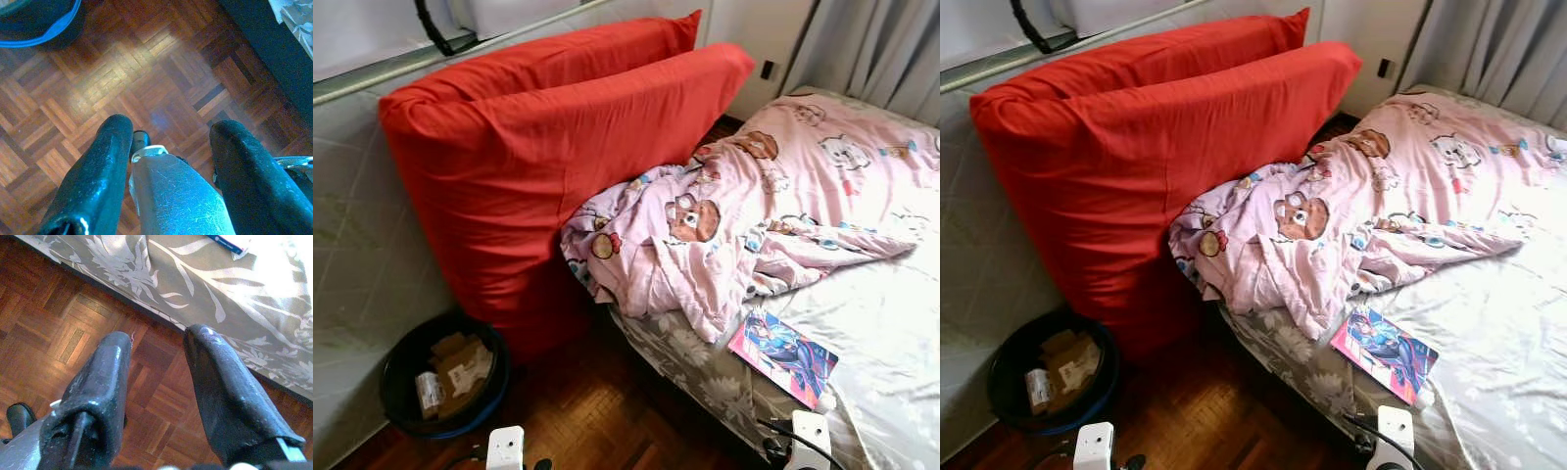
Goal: Clean up the room
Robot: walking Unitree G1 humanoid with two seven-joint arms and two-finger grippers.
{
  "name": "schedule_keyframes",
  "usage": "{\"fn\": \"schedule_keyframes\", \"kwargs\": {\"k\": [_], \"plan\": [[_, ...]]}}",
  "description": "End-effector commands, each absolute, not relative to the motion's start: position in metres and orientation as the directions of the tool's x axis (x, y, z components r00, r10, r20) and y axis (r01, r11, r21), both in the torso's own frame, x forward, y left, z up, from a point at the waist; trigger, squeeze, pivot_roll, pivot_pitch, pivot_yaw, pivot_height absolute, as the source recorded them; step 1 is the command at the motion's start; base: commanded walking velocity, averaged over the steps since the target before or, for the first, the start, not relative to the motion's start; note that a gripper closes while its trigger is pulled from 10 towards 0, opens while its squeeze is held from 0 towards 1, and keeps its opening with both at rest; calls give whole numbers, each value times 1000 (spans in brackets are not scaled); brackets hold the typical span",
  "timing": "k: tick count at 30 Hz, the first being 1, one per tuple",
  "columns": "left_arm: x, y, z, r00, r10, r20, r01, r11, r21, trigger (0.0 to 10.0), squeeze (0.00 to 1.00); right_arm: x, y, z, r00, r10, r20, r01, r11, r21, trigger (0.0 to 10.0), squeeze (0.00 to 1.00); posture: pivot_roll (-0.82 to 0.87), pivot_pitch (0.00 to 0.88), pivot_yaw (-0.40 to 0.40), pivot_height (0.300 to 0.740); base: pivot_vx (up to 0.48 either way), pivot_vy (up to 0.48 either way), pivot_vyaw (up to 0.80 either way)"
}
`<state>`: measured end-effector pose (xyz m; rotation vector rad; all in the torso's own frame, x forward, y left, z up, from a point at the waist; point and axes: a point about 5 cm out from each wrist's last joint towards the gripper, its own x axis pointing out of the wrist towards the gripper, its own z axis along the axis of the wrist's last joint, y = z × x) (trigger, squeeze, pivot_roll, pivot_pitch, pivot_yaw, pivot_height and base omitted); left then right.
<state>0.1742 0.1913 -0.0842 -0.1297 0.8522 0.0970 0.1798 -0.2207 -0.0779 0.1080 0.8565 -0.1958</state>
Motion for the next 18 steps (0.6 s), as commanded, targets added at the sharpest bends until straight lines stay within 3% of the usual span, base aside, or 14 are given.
{"fn": "schedule_keyframes", "kwargs": {"k": [1, 18], "plan": [[175, 225, -81, 570, 148, -808, -97, 989, 113, 10000, 0, 199, -236, -67, 598, -75, -798, 171, 985, 35, 10000, 0, 8, 0, -42, 740, 0, -480, -769], [174, 226, -81, 566, 149, -811, -107, 988, 107, 10000, 0, 199, -235, -67, 596, -71, -800, 167, 985, 36, 10000, 0, -1, 0, -39, 740, 0, -28, -767]]}}
